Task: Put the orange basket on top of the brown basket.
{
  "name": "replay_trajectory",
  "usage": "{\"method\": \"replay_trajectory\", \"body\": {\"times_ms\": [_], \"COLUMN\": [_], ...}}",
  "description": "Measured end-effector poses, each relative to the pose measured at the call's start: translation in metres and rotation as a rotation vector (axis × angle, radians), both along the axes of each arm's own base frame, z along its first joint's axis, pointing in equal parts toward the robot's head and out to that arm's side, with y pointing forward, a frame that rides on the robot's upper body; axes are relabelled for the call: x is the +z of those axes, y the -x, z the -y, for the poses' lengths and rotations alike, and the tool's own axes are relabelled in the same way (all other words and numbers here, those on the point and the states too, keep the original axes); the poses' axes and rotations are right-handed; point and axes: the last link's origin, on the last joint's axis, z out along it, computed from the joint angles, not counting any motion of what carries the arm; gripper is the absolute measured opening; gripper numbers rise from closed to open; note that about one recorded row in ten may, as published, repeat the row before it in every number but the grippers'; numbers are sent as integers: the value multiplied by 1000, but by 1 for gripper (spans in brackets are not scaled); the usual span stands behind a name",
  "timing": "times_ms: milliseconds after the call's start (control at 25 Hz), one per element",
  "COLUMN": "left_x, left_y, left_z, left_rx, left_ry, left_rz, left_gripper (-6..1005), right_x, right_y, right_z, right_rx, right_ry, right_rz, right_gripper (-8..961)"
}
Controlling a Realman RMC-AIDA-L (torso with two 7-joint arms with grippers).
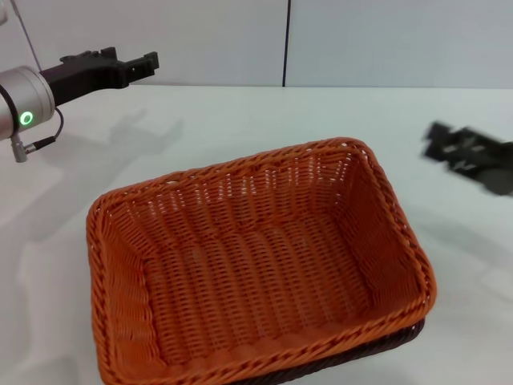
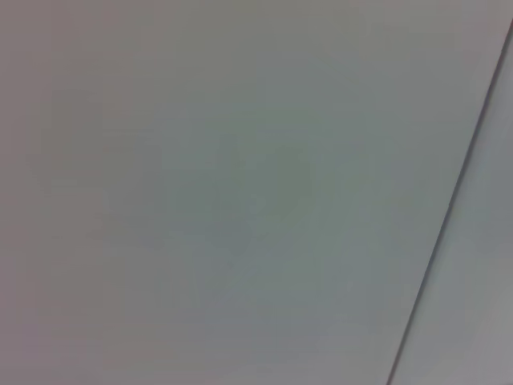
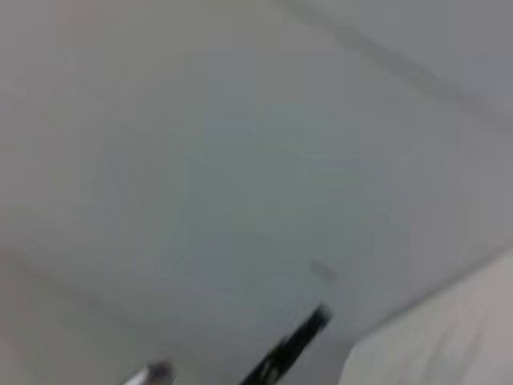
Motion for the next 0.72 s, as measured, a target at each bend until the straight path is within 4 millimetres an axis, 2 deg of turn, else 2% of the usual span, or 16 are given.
{"method": "replay_trajectory", "body": {"times_ms": [200,360,440,520,560,720], "left_x": [7,11,12,14,14,20], "left_y": [2,8,11,15,16,24], "left_z": [1,8,11,15,17,30], "left_rx": [5,0,-2,4,5,-20], "left_ry": [-41,-86,-104,-123,-132,-201], "left_rz": [31,82,106,131,141,212], "left_gripper": [844,844,844,844,844,844], "right_x": [50,72,78,79,76,71], "right_y": [-34,-56,-70,-75,-84,-94], "right_z": [15,31,41,44,49,50], "right_rx": [-24,-33,-64,-80,-118,-183], "right_ry": [-270,-512,-701,-766,-878,-990], "right_rz": [81,163,224,254,330,436], "right_gripper": [663,662,662,662,661,661]}}
